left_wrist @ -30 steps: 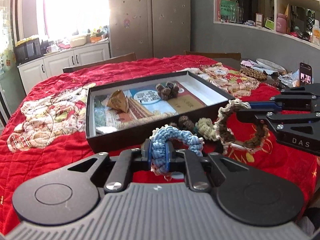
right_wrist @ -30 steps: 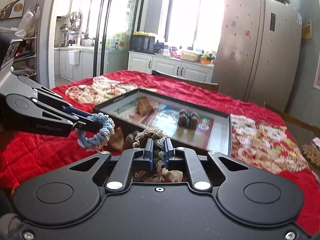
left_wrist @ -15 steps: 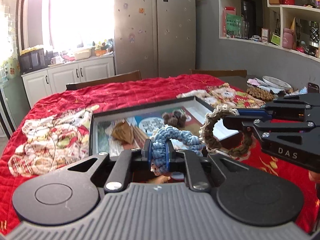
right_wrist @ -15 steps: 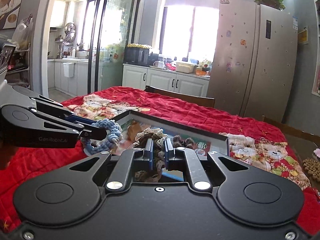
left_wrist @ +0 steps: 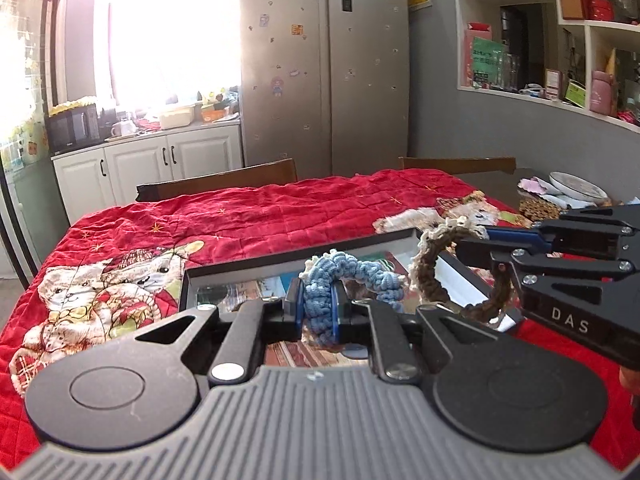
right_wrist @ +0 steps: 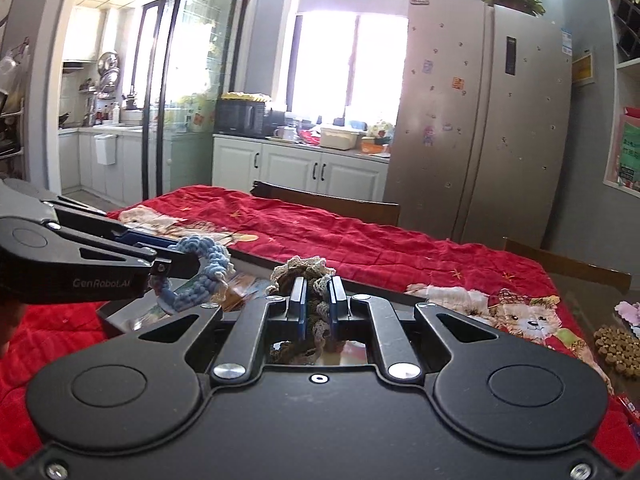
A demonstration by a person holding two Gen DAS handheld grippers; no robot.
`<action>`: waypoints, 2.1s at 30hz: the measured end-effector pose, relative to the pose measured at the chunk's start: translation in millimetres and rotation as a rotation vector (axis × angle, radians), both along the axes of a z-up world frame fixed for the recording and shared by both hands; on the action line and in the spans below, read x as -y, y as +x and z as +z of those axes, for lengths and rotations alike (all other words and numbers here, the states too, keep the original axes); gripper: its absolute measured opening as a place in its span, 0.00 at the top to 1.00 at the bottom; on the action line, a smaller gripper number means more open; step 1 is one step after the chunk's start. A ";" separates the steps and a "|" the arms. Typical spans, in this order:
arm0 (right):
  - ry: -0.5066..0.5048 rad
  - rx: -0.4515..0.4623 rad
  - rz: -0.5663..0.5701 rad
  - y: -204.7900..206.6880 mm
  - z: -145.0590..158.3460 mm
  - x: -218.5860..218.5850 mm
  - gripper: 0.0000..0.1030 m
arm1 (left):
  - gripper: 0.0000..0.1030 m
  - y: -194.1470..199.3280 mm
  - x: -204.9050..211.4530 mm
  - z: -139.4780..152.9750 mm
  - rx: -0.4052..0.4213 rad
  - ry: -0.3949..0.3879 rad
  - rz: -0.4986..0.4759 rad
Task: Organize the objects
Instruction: 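Lift both scrunchies and carry them over the black box, then lower both scrunchies into the box and open the right tool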
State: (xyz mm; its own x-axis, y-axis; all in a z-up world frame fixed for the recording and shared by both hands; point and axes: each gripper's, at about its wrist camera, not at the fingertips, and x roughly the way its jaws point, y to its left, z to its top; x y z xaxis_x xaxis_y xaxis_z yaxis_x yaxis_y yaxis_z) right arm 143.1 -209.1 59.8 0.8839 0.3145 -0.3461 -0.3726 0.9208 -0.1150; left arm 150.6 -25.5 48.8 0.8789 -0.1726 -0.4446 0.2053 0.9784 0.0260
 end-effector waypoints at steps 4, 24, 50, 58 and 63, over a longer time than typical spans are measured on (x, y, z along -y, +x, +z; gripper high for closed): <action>0.021 -0.011 -0.019 20.0 1.7 3.0 0.90 | 0.85 15.4 3.6 0.5 -0.004 0.002 0.012; 0.077 -0.104 -0.183 126.2 -35.9 19.9 0.90 | 0.84 93.5 5.8 -28.3 -0.082 -0.018 0.090; 0.117 -0.255 -0.238 162.3 -83.4 30.0 0.90 | 0.83 123.7 9.8 -69.3 -0.174 0.001 0.083; 0.104 -0.300 -0.242 167.6 -89.5 29.4 0.90 | 0.83 126.7 12.2 -73.9 -0.198 0.018 0.081; 0.099 -0.314 -0.241 169.6 -90.9 29.0 0.89 | 0.82 128.1 14.1 -77.8 -0.216 0.034 0.079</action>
State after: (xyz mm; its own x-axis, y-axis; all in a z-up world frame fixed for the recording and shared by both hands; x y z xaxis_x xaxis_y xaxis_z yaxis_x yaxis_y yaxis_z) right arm 312.7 -238.1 -31.1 0.7924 0.1564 -0.5896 -0.1475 0.9870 0.0635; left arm 278.8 -39.6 -29.0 0.7729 -0.0888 -0.6283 0.1326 0.9909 0.0232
